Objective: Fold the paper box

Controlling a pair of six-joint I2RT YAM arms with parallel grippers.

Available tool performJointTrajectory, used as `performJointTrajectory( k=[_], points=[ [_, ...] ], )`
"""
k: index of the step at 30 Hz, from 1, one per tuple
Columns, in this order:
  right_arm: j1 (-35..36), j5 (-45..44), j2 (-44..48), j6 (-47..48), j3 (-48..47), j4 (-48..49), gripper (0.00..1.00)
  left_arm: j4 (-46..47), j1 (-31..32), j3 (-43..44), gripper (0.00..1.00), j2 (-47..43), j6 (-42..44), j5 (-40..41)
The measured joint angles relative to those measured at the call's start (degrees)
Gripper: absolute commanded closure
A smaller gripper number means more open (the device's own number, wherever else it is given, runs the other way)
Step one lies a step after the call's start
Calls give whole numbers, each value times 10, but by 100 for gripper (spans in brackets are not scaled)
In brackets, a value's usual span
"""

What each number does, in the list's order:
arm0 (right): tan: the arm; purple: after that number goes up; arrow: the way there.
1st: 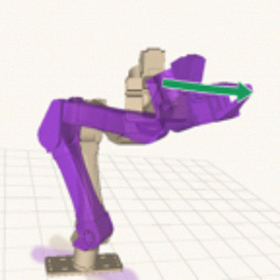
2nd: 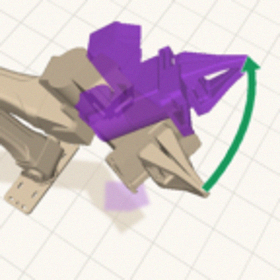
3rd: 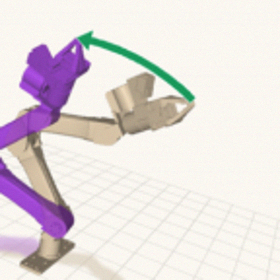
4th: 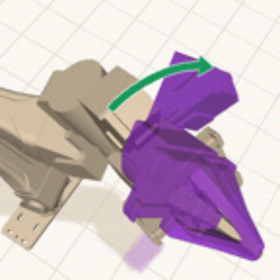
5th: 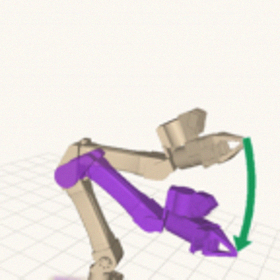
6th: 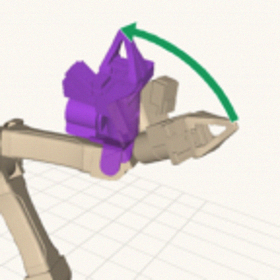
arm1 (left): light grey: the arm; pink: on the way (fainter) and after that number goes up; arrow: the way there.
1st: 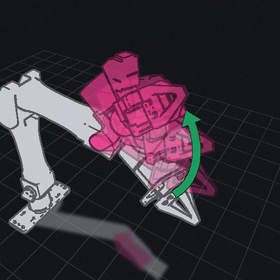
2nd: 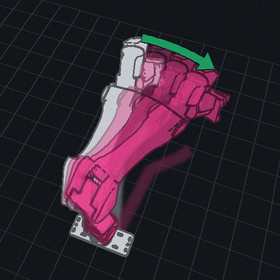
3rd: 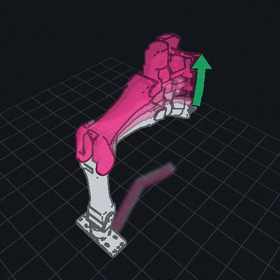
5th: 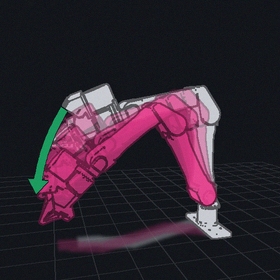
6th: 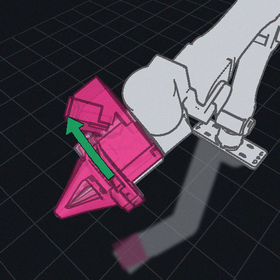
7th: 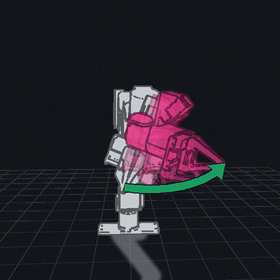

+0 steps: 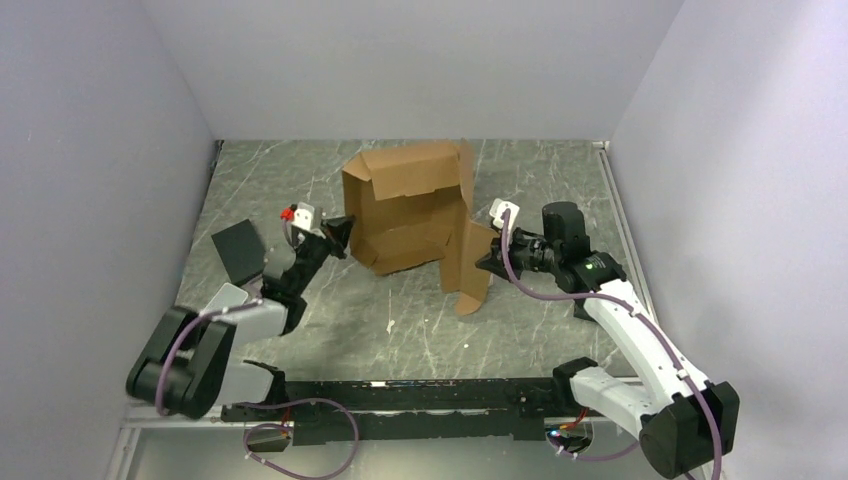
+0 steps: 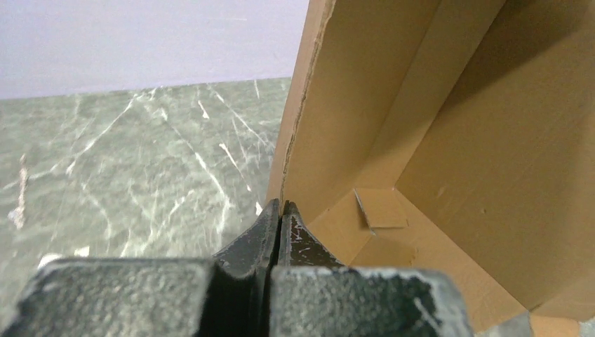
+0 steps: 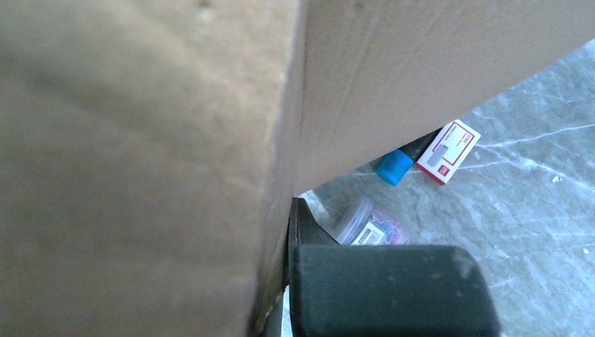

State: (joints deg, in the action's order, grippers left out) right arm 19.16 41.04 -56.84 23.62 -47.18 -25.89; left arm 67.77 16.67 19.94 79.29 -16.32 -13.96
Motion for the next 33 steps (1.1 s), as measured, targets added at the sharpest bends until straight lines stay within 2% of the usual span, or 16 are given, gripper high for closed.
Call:
performJointTrajectory(
  k=[3,8,12,18,22,27,30,33],
  points=[
    [0,2,4,3,3,-7,94,-61,32,-42,100,-94,7,70],
    [-2,30,-11,7,3,-12,94,-152,41,-56,100,-170,8,153],
    [-2,51,-24,16,2,-21,93,-179,41,-60,100,-175,8,190],
    [-3,66,-45,52,-1,-52,93,-131,40,-83,97,-108,8,224],
    [-3,86,-65,81,-12,-81,93,-82,40,-95,78,-62,5,235],
    [-3,95,-69,104,-18,-99,93,-56,41,-117,52,-50,-5,241],
    [-3,94,-69,108,-18,-101,93,-73,41,-129,37,-81,-15,241],
    [-3,88,-68,108,-18,-101,93,-138,41,-128,24,-164,-31,237]
  ],
)
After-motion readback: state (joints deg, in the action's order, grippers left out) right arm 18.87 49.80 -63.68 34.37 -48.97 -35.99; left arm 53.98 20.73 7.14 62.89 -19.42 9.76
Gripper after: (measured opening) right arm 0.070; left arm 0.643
